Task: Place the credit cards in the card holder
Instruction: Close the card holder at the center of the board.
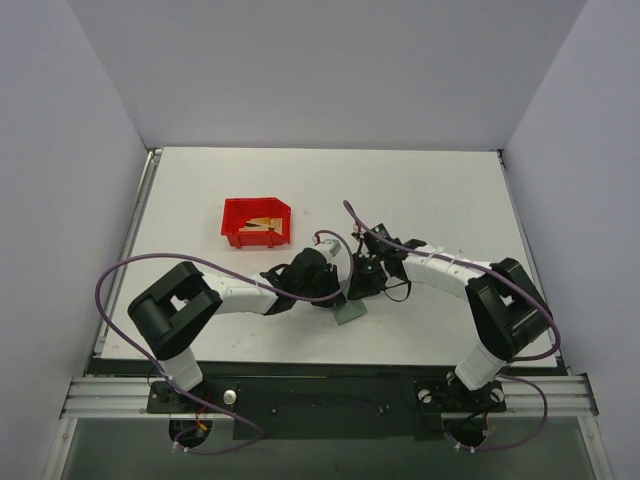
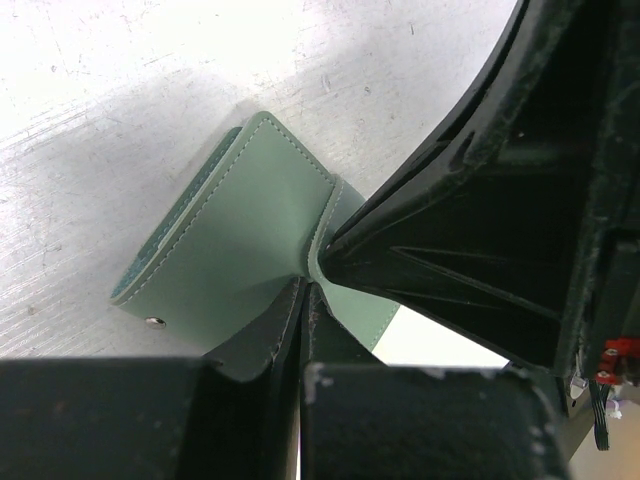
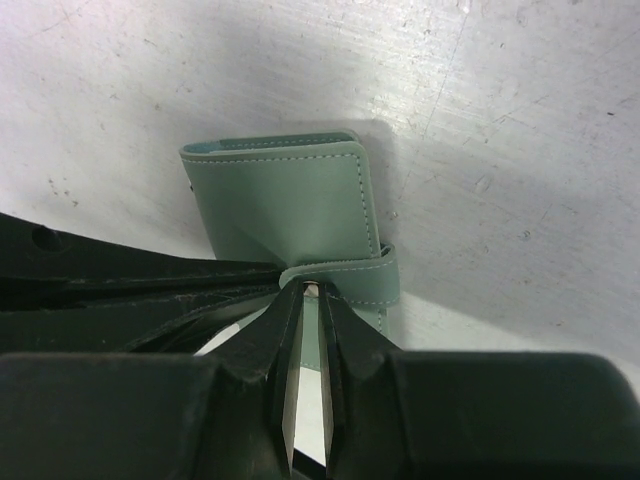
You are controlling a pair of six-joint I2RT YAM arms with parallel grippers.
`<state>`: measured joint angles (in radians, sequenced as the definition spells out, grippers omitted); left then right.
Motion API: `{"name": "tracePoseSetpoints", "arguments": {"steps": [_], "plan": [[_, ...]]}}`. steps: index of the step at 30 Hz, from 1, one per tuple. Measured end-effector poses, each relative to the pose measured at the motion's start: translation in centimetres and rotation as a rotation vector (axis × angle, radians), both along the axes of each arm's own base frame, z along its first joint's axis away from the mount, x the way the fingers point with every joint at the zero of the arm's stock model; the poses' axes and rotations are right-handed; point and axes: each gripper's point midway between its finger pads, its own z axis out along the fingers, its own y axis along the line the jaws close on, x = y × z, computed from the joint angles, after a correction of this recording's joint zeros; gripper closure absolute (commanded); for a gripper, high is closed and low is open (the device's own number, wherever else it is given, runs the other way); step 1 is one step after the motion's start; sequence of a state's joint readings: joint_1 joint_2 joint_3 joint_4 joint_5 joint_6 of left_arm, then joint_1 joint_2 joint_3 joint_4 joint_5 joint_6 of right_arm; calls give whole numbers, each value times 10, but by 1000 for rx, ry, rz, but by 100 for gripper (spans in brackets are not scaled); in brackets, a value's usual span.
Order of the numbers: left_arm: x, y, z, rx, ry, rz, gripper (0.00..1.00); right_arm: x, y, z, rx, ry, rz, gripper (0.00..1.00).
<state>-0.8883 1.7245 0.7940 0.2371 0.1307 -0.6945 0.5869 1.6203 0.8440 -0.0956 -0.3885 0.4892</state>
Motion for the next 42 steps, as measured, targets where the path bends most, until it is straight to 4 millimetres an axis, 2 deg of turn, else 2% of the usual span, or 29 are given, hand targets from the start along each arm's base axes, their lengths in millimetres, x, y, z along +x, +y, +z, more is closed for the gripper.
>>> {"name": "tracePoseSetpoints", "arguments": {"steps": [11,25,32,36,38,39,40,41,42], "plan": [[0,0,0,0,1,1,100,1,1,-2,-130,4,32,94],[0,1,0,0,1,2,100,0,1,-8,-192,6,19,99],[0,6,3,17,-8,15,100,1,4,0,-112,-93,-7,90],[3,17,23,31,-48,47,100,1,2,9,-51,-180,-47,76],[8,24,43,28,-98,77,91,7,-2,22,-27,-237,-80,70],[11,27,52,26,-120,95,78,11,-5,32,-14,-278,-103,66],[14,32,62,24,-148,119,70,17,-8,42,-2,-321,-131,65],[18,38,71,28,-176,144,54,22,-12,52,8,-366,-155,61],[21,44,80,33,-201,169,42,27,-17,61,11,-408,-181,58]]}}
